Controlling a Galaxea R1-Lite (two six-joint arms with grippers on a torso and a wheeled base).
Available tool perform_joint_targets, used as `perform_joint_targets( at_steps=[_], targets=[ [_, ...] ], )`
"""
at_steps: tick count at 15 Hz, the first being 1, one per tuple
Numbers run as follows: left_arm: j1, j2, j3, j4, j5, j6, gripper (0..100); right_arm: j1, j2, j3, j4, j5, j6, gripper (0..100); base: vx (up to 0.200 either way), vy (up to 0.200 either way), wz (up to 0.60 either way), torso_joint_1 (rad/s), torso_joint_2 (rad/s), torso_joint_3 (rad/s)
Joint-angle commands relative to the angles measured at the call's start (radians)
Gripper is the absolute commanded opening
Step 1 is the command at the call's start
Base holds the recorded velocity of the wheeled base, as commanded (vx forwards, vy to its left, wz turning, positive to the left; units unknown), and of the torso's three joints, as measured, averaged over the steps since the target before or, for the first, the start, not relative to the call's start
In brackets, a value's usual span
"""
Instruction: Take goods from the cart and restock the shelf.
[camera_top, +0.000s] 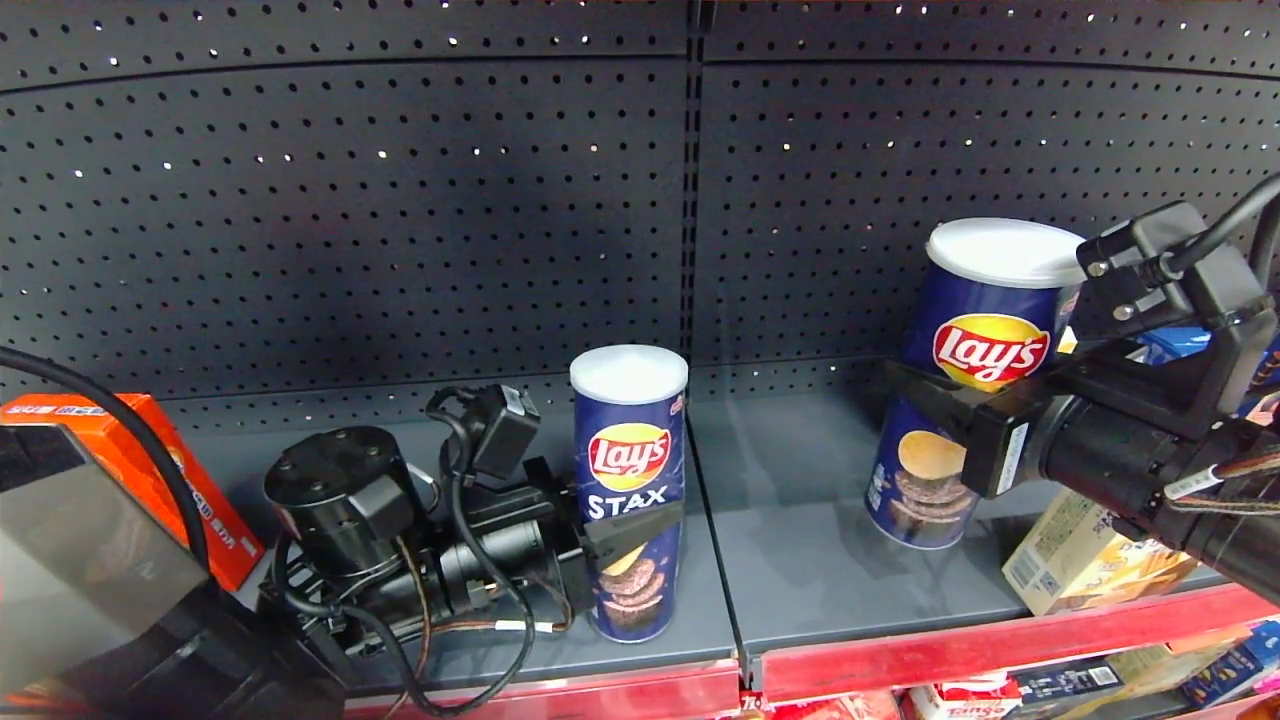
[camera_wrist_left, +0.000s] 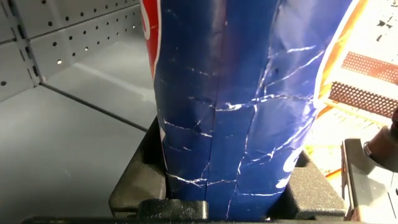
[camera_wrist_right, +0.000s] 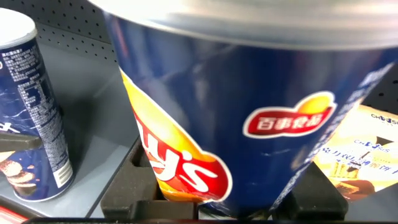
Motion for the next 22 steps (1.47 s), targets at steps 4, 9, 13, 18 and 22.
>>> perform_joint_targets(
  at_steps=[4,9,13,18,22],
  targets=[
    [0.01,0.001,0.05,-0.043,0.0,-0.002,0,-0.004,0.0,0.0,-0.001,0.002,0.001,0,0.0,0.0,0.0,0.0,0.0,0.0],
    [0.026,0.001,0.05,-0.043,0.0,-0.002,0,-0.004,-0.003,0.006,-0.001,0.002,0.001,0,0.0,0.0,0.0,0.0,0.0,0.0],
    [0.054,-0.002,0.041,-0.043,-0.004,-0.002,0,-0.004,-0.003,0.005,-0.001,0.002,0.001,0,0.0,0.0,0.0,0.0,0.0,0.0],
    [0.051,-0.002,0.055,-0.043,-0.006,0.001,0,-0.004,-0.002,0.003,-0.001,0.002,0.001,0,0.0,0.0,0.0,0.0,0.0,0.0],
    [0.048,-0.003,0.05,-0.043,-0.001,0.006,100,-0.004,-0.002,0.005,-0.001,0.002,0.001,0,0.0,0.0,0.0,0.0,0.0,0.0]
  ],
)
